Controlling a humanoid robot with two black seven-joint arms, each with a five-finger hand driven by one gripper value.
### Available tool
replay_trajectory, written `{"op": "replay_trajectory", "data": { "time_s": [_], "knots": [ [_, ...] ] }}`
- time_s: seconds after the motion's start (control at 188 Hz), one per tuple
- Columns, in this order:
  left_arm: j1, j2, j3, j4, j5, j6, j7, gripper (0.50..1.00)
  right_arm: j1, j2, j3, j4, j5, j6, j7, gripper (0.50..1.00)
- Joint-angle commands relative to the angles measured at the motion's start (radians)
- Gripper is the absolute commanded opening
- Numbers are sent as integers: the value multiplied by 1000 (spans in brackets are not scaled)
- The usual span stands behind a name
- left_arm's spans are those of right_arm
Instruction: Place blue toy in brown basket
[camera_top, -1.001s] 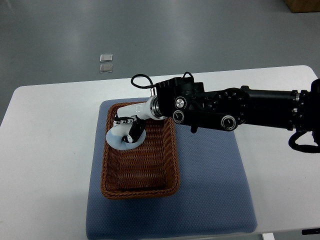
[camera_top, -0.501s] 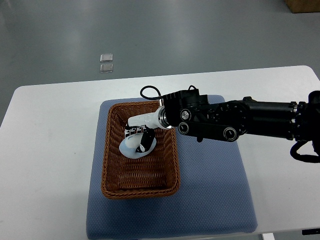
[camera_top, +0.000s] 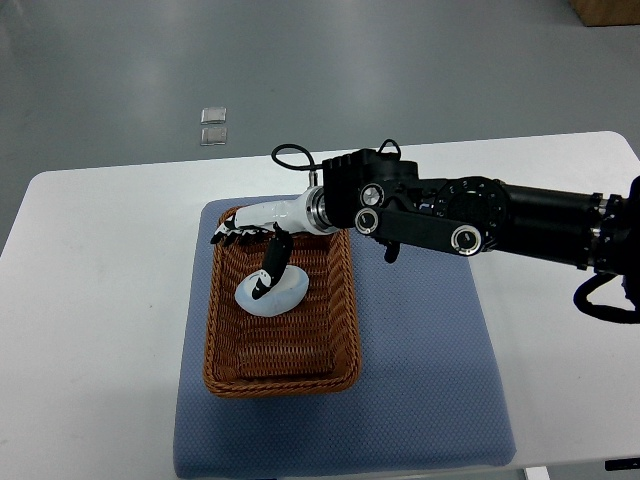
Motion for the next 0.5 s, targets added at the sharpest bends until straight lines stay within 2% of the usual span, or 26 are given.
{"op": "replay_trajectory", "data": {
  "time_s": [0.0,0.106,0.24,0.415,0.495],
  "knots": [
    [0,0,0,-1,0,1,0,1000,7,-64,103,8,48,17,2,903],
    [0,0,0,-2,0,-1,0,1000,-26,-127,242,7,101,8,17,903],
    [0,0,0,-12,2,-1,0,1000,-197,-170,518,-3,186,-10,49,903],
    [0,0,1,-14,2,-1,0,1000,-411,-145,827,-53,371,-58,88,903],
    [0,0,1,-14,2,-1,0,1000,-474,-90,913,-84,451,-59,115,903]
  ]
}}
